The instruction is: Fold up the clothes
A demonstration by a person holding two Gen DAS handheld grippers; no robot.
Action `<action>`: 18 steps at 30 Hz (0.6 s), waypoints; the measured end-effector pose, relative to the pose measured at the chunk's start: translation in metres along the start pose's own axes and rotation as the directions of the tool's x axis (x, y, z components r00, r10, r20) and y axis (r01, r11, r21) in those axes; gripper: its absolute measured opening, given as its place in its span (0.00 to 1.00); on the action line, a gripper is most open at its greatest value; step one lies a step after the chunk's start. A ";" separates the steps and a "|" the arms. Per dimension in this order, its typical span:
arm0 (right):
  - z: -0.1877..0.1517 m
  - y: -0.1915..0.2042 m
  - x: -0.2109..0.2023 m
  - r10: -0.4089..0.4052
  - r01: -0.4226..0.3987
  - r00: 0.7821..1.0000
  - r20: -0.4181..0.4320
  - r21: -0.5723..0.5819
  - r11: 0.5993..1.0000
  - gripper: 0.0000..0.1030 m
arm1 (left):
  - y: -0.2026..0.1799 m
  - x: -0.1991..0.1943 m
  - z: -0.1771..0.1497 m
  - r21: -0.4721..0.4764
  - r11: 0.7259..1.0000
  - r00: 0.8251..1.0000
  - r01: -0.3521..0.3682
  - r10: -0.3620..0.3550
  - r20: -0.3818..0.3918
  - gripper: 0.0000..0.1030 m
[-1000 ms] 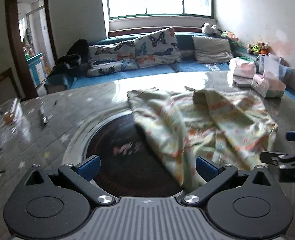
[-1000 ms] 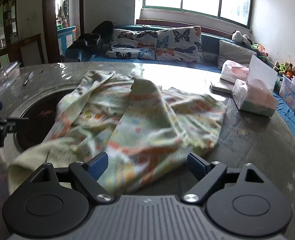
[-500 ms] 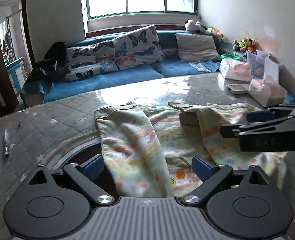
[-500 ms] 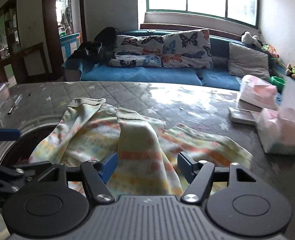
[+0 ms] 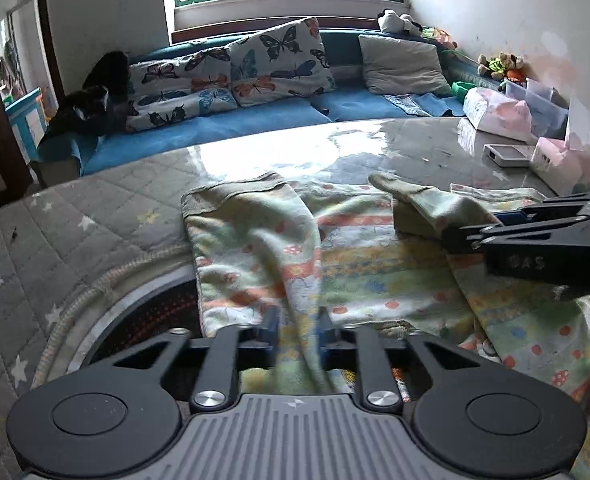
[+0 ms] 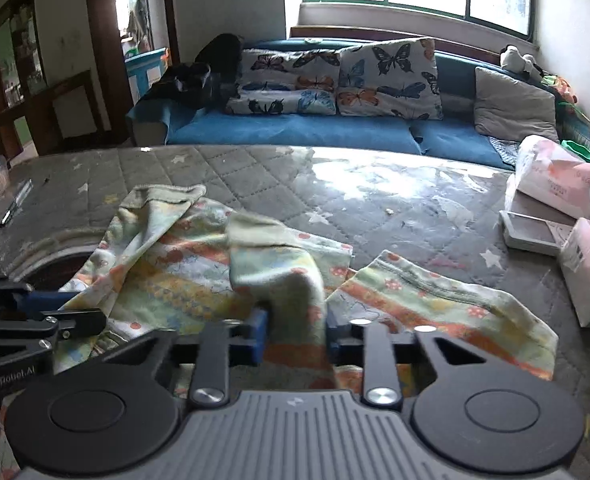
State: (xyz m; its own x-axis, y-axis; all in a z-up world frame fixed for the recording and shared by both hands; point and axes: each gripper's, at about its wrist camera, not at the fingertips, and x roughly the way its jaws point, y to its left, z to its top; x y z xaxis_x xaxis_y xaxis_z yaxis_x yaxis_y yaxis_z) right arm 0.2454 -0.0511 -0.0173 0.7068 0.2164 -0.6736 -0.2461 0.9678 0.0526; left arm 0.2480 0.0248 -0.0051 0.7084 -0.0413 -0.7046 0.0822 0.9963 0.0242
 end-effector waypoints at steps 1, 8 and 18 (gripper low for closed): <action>-0.001 -0.002 -0.005 0.003 -0.003 1.000 0.011 0.008 1.000 0.08 | 0.003 -0.003 -0.001 -0.008 1.000 1.000 -0.002 0.002 0.007 0.08; -0.009 -0.016 -0.054 -0.013 0.007 0.995 0.098 0.056 0.998 0.05 | 0.037 -0.042 -0.012 -0.096 0.995 0.997 -0.032 0.038 0.067 0.02; -0.038 -0.042 -0.147 -0.075 0.048 0.975 0.210 0.132 0.990 0.05 | 0.088 -0.111 -0.052 -0.216 0.972 0.989 -0.089 0.113 0.100 0.00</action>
State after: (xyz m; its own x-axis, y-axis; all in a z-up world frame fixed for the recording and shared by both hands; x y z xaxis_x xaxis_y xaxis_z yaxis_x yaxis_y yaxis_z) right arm 0.1264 -0.1286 0.0514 0.8468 0.1653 -0.5056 -0.1223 0.9855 0.1174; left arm 0.1401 0.1207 0.0383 0.7798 0.0643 -0.6227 -0.1347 0.9886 -0.0667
